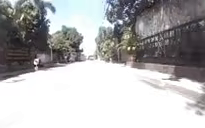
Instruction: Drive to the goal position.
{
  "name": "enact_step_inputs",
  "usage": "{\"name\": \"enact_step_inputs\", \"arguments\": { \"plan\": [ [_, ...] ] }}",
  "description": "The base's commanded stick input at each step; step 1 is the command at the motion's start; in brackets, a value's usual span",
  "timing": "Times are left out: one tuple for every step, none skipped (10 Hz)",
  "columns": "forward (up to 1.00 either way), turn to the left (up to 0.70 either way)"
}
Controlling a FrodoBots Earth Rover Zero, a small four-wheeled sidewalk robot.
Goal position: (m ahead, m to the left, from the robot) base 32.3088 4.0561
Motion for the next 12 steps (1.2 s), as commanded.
{"name": "enact_step_inputs", "arguments": {
  "plan": [
    [1.00, 0.00],
    [1.00, 0.00],
    [1.00, 0.00],
    [1.00, 0.00],
    [1.00, 0.00],
    [1.00, 0.00],
    [1.00, 0.00],
    [1.00, 0.00],
    [1.00, 0.00],
    [1.00, 0.00],
    [1.00, 0.00],
    [1.00, 0.00]
  ]
}}
